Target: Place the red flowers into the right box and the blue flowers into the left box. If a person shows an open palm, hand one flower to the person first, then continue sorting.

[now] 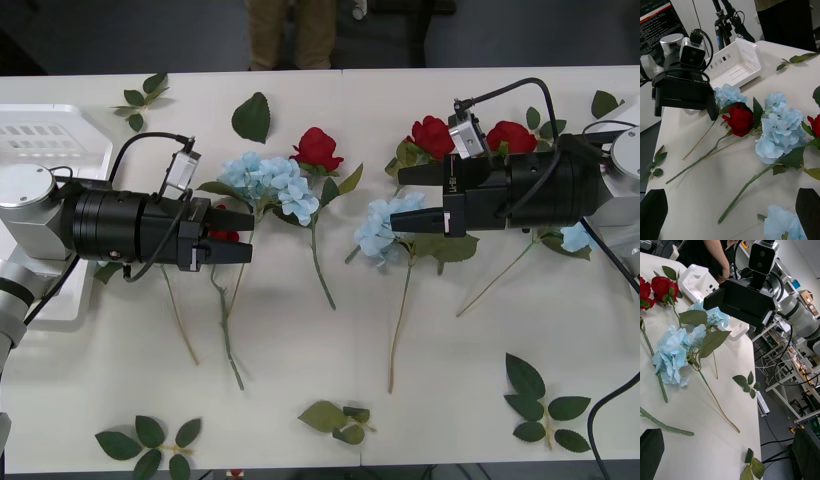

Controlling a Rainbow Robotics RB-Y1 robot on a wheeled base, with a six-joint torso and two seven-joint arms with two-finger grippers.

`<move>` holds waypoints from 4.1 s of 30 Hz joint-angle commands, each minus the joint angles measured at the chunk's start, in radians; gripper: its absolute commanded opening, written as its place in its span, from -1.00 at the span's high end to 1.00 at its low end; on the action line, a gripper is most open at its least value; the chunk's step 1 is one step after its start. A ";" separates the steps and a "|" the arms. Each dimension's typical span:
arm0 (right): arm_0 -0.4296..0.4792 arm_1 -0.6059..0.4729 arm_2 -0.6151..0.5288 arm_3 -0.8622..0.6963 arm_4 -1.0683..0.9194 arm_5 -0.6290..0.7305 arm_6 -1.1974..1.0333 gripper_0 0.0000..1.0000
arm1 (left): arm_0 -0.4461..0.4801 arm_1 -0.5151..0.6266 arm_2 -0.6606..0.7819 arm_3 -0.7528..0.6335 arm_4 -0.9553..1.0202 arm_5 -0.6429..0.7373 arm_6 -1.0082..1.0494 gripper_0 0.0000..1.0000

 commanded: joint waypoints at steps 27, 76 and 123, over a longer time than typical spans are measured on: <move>-0.295 -0.336 -0.080 0.035 0.262 0.283 -1.231 -0.99 | -0.079 0.338 -0.147 -0.816 -0.545 0.168 1.451 -1.00; 0.290 0.015 -0.189 -0.382 1.059 -0.055 -1.648 -0.98 | 0.031 0.186 -0.478 -0.528 -1.435 -0.127 2.324 -1.00; 0.116 -0.198 -0.452 -0.433 0.835 0.223 -1.553 1.00 | -0.047 0.234 -0.510 -0.517 -1.319 -0.072 2.213 1.00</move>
